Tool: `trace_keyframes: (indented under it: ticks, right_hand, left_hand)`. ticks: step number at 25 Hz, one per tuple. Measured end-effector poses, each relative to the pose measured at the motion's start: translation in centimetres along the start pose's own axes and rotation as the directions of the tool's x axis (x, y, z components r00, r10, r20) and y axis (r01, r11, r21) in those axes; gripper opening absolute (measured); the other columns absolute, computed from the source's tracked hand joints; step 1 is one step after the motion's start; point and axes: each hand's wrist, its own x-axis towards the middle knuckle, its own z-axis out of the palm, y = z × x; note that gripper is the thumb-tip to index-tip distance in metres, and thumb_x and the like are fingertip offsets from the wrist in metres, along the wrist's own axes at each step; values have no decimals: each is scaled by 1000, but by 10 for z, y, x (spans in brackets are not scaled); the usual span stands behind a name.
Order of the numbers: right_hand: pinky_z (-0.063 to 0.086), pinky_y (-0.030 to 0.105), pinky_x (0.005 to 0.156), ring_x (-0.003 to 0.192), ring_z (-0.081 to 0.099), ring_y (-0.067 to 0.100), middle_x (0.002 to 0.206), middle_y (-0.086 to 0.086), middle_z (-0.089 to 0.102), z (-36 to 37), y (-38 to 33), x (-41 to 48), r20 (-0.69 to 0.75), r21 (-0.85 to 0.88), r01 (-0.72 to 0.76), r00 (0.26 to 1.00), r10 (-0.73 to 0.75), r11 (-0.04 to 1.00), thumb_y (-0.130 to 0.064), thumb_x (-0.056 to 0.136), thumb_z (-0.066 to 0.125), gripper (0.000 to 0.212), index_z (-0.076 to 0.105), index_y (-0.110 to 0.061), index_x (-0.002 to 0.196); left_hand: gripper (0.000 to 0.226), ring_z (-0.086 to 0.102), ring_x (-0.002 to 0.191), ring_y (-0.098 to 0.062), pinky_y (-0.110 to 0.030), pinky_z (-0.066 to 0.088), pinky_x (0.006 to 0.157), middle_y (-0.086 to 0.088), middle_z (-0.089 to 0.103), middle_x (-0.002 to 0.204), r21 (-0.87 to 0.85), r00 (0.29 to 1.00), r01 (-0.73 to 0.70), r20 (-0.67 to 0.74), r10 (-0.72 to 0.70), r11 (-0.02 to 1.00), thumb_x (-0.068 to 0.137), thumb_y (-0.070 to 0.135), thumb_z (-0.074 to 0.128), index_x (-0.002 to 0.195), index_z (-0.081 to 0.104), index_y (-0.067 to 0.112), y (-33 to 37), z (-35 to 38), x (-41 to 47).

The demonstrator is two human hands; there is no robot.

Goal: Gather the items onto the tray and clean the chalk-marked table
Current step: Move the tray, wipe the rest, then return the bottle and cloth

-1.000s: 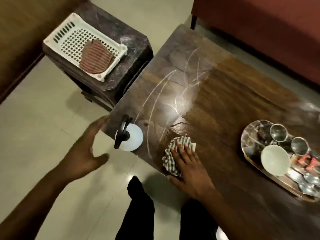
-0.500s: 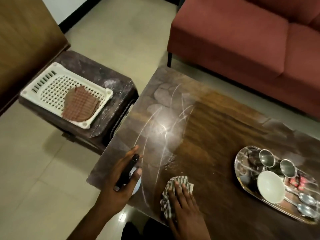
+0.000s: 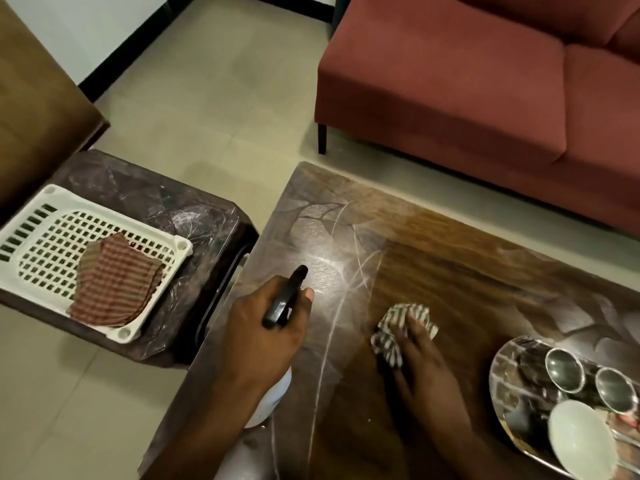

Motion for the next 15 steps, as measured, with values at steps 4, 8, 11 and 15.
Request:
trace_keyframes:
  ticks: [4,8,11,15]
  right_hand:
    - [43,43,119,156,39,27,175,1,29,-18,-1,61,-84,0,-109,990,109,994,-20,98,70,67,46,-26,160]
    - [39,45,121,157,36,32,176,7,27,-40,12,113,-112,-32,-159,982,155,987,-23,104,62,62,44,-20,162]
    - [28,46,128,163,23,32,178,10,19,-51,6,165,-156,84,-304,936,314,949,-35,110,52,62,34,-17,166]
    - [29,59,128,162,24,35,180,4,11,-42,-49,220,-99,-13,-146,985,144,989,-50,111,40,64,25,-26,168]
  left_hand:
    - [32,69,59,-15,-47,61,67,1,67,59,49,996,92,6,-92,995,93,52,72,77,72,24,-16,3,5]
    - [30,69,58,-12,-41,61,64,5,68,62,12,990,128,58,-129,992,93,55,74,79,70,29,-36,-9,8]
    - [31,63,50,-17,-38,54,54,-1,62,57,-18,989,122,86,-120,992,91,54,73,75,69,28,-36,-16,7]
    - [27,62,51,-19,-31,52,53,-3,62,58,-111,992,95,97,-84,989,87,44,75,74,72,21,-31,-25,14]
